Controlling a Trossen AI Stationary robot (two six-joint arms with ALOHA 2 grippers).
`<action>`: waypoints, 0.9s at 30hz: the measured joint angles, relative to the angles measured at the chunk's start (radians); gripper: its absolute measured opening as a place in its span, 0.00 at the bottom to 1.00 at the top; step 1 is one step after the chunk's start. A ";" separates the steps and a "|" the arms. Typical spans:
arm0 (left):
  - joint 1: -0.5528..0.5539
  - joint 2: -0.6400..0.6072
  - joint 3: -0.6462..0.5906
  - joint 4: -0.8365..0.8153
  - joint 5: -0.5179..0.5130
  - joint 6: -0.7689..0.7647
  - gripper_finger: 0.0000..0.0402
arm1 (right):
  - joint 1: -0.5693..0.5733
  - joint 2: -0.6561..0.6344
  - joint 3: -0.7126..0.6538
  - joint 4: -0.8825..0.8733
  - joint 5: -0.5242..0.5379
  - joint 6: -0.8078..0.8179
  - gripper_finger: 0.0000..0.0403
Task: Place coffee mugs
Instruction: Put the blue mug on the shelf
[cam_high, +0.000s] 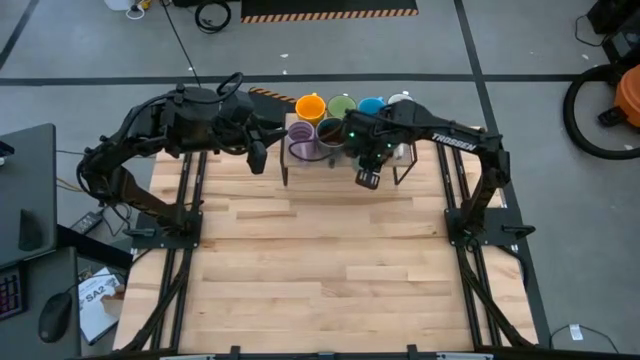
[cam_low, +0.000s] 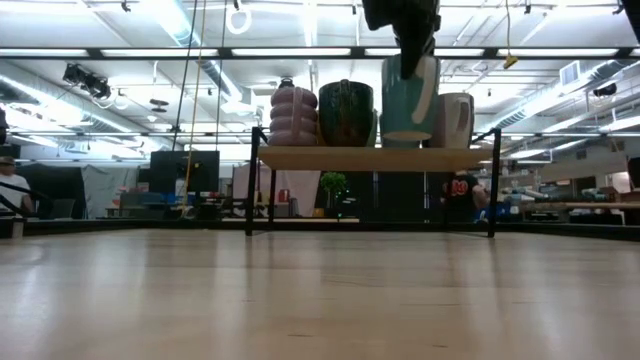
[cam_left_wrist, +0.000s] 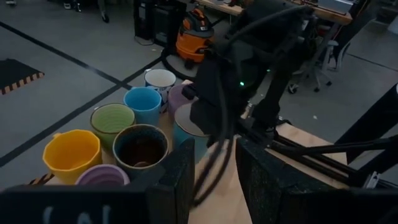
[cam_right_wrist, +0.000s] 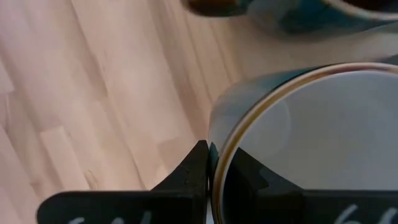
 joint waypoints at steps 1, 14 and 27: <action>0.000 0.000 0.000 0.000 0.000 -0.001 0.31 | -0.007 0.000 0.000 0.005 0.001 -0.008 0.10; -0.001 0.000 0.000 -0.003 0.000 -0.010 0.31 | -0.101 0.000 0.000 0.028 0.004 -0.103 0.10; -0.001 0.000 0.000 -0.003 0.000 -0.009 0.31 | -0.169 0.023 -0.001 0.082 0.002 -0.201 0.10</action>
